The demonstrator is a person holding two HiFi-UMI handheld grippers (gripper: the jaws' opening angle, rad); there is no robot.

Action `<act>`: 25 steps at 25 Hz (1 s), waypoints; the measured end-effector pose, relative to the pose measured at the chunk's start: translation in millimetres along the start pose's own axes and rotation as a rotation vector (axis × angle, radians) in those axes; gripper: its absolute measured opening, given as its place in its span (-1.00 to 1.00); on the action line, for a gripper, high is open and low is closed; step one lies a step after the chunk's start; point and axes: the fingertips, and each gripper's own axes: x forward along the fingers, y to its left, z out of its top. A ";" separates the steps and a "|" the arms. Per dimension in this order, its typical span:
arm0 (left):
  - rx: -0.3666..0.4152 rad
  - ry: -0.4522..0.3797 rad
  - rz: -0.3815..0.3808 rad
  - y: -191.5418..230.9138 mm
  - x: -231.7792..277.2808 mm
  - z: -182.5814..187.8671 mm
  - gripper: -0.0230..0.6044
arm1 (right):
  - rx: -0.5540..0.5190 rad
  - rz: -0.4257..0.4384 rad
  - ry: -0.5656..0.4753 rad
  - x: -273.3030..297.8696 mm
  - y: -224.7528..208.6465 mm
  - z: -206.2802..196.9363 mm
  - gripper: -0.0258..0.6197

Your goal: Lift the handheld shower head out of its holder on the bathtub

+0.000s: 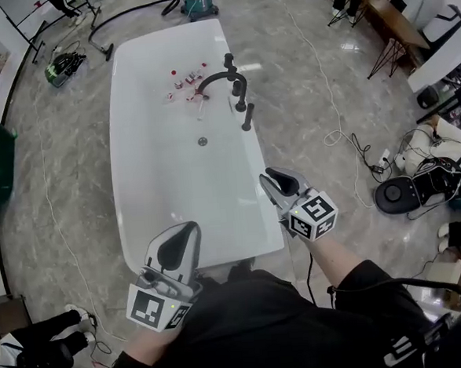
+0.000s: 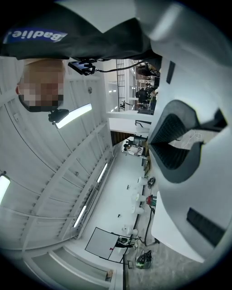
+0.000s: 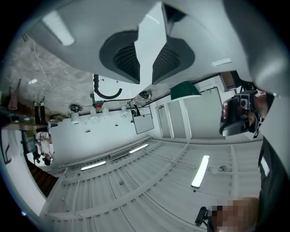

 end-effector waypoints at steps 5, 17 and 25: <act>-0.006 0.004 0.041 11.6 12.4 -7.6 -0.91 | -0.034 -0.063 0.070 38.0 -72.7 -25.8 -0.65; -0.039 0.048 0.105 48.9 17.2 -42.7 -0.91 | -0.047 -0.147 0.177 155.2 -177.0 -66.7 -0.42; -0.044 0.071 0.120 66.5 21.7 -50.0 -0.91 | -0.019 -0.236 0.237 208.7 -241.1 -94.8 -0.30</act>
